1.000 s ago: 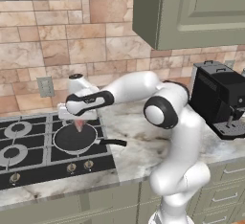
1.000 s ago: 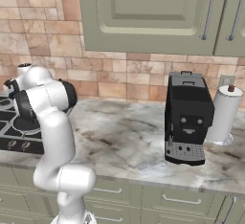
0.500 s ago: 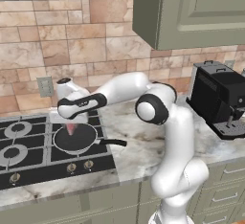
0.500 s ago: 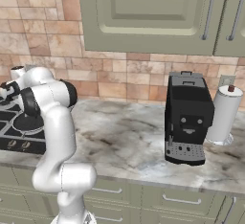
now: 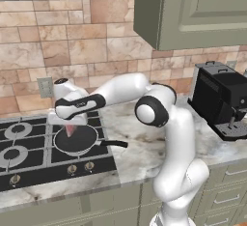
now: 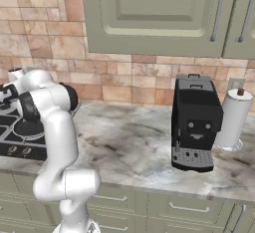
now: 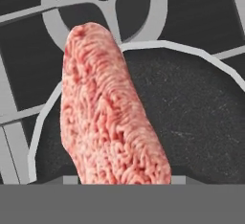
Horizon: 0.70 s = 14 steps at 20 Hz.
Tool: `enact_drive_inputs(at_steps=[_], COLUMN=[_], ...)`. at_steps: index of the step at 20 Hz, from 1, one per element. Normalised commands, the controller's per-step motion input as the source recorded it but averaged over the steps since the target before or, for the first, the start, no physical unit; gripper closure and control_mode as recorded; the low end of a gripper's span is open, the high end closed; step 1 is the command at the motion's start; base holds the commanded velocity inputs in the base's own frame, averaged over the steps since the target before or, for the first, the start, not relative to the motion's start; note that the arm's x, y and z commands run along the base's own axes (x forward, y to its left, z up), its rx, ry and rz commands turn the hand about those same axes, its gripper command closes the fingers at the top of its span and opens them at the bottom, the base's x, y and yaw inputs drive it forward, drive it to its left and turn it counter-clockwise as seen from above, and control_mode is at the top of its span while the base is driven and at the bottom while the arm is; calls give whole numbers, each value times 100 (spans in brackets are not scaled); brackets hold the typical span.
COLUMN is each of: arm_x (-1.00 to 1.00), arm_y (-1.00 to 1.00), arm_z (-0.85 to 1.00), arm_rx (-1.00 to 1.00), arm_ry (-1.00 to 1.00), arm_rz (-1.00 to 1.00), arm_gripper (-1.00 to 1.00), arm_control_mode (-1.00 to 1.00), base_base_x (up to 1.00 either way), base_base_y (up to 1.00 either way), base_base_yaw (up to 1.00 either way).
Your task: Place both pans onto different burners. Then place the lemon and the steak on different pans.
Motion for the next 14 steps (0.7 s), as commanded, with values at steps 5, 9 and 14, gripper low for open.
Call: enact_drive_inputs(at_steps=[5,9,14], arm_x=[-28,-15,-13], arm_y=[-19,-25,-11], arm_z=[-5,-2,-17], arm_rx=[0,0,0], arm_ry=[0,0,2], arm_rz=[-4,-3,-2], arm_gripper=[100,100,100], arm_control_mode=[-100,-100,-100], base_base_x=[0,0,0], base_base_y=[0,0,0], base_base_yaw=[0,0,0])
